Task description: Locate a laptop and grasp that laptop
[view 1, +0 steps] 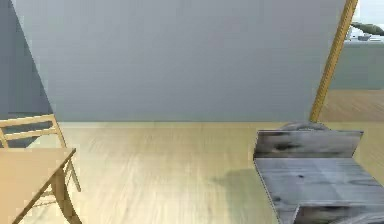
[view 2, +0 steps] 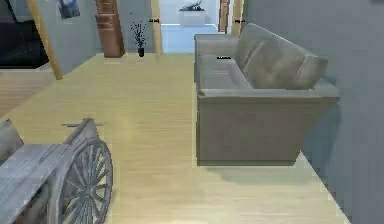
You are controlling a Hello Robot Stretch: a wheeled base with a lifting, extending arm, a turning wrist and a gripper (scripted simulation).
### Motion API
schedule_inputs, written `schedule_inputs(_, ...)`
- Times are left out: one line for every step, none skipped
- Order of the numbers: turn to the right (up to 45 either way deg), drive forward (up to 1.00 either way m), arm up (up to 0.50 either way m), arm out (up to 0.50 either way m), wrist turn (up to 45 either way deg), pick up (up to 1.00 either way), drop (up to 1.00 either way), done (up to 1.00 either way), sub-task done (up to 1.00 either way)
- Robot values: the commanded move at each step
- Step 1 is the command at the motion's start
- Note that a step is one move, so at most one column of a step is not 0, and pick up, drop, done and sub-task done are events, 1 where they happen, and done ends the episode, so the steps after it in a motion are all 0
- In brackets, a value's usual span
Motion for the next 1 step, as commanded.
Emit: schedule_inputs(-45.0,0.0,0.0,0.0,0.0,0.0,0.0,0.0,0.0)
